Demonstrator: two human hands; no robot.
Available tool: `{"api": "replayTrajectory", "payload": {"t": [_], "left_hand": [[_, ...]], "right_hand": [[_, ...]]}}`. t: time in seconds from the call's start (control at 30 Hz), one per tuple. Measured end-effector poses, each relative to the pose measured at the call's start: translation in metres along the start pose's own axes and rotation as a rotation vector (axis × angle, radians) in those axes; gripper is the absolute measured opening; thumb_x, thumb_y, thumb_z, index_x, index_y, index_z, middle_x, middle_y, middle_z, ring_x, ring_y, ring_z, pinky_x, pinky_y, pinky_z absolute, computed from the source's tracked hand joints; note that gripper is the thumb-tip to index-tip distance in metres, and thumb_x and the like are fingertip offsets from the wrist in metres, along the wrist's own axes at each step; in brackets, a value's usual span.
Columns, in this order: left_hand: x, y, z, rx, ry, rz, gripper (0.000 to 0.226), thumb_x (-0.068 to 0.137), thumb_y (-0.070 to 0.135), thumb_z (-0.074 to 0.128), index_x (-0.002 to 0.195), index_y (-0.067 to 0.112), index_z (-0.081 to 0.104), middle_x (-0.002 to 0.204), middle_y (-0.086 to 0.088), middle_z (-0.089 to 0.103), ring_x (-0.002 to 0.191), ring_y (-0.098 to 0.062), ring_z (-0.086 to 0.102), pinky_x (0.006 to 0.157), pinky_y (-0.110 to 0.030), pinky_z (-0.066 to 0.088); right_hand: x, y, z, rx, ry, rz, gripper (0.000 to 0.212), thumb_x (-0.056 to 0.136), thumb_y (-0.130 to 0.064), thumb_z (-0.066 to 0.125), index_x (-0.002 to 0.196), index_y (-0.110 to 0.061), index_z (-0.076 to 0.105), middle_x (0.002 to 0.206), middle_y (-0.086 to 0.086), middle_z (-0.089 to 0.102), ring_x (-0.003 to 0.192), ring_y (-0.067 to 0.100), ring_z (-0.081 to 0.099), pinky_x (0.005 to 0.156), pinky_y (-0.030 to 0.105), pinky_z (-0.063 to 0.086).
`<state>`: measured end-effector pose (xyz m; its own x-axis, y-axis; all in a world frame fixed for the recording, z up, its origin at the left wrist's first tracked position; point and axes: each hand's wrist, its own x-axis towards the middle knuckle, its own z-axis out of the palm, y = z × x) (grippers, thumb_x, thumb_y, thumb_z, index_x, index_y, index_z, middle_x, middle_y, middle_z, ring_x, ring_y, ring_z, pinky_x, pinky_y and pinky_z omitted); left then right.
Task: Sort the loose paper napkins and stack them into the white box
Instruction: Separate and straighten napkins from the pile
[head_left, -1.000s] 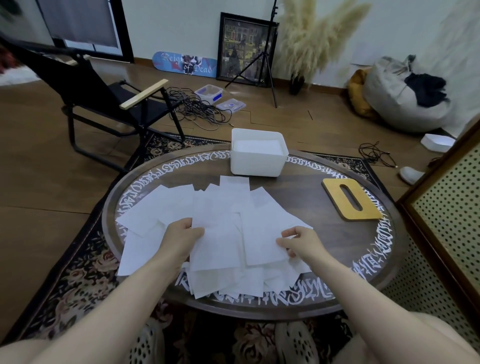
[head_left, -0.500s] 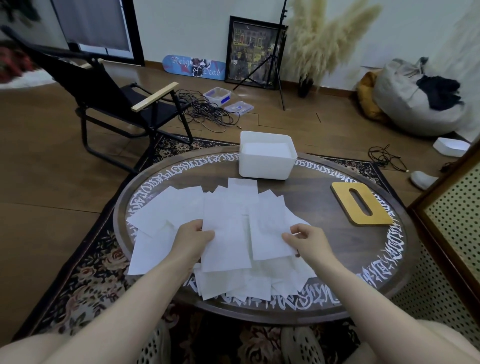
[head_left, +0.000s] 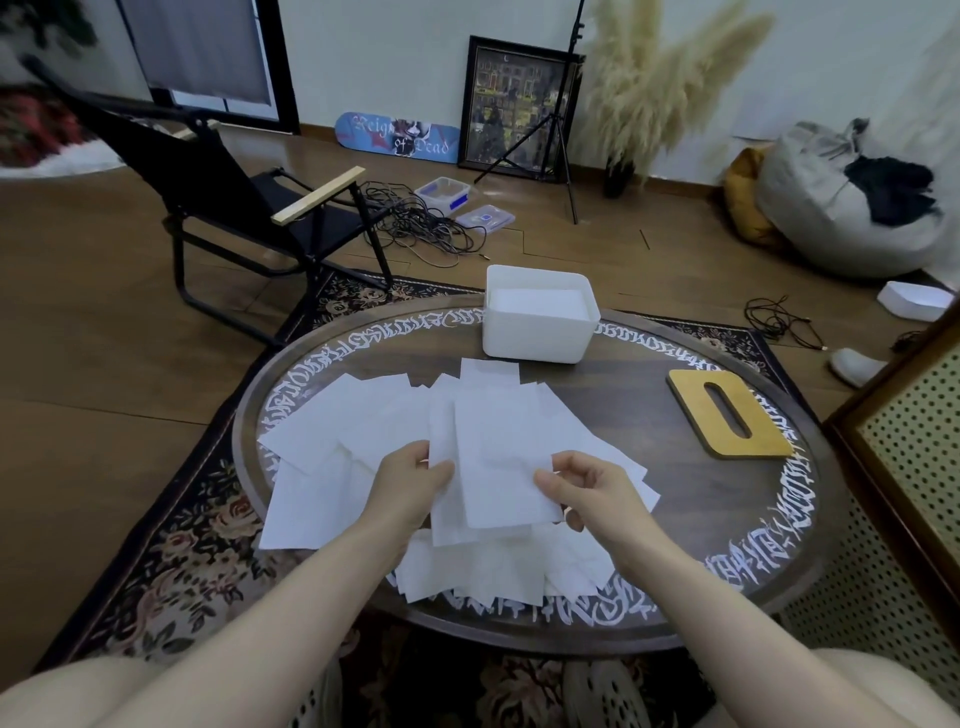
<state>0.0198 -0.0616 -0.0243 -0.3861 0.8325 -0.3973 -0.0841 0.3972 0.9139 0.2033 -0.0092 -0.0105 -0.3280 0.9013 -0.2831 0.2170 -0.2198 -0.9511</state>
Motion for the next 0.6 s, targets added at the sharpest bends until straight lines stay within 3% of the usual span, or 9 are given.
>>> {"api": "replayTrajectory", "payload": {"t": [0.2,0.4,0.6], "left_hand": [[-0.0037,0.0030,0.0035,-0.086,-0.060,0.022,0.005,0.088,0.016,0.068,0.088,0.021,0.068,0.088,-0.002,0.074,0.081,-0.020,0.070,0.066,-0.032,0.056],[-0.0051,0.0034,0.0039,-0.089,-0.075,0.019,0.004,0.089,0.018,0.066,0.091,0.021,0.068,0.088,-0.001,0.074,0.082,-0.020,0.071,0.068,-0.032,0.056],[-0.0043,0.0034,0.0071,-0.075,-0.109,-0.027,0.018,0.097,0.016,0.053,0.093,0.023,0.069,0.078,0.003,0.073,0.070,-0.016,0.066,0.060,-0.028,0.051]], "right_hand": [[-0.0034,-0.0014,0.0023,-0.093,-0.056,-0.005,0.014,0.088,-0.008,0.066,0.076,-0.010,0.059,0.046,-0.010,0.058,0.040,0.000,0.048,0.043,0.008,0.034],[0.0011,-0.0002,0.0006,-0.083,0.030,0.004,0.012,0.089,-0.011,0.066,0.080,-0.008,0.059,0.060,0.005,0.059,0.042,0.005,0.048,0.042,0.008,0.033],[0.0023,-0.0002,0.0036,-0.049,0.005,-0.012,0.014,0.090,-0.009,0.063,0.077,-0.009,0.058,0.058,0.003,0.060,0.043,0.003,0.047,0.044,0.009,0.036]]}}
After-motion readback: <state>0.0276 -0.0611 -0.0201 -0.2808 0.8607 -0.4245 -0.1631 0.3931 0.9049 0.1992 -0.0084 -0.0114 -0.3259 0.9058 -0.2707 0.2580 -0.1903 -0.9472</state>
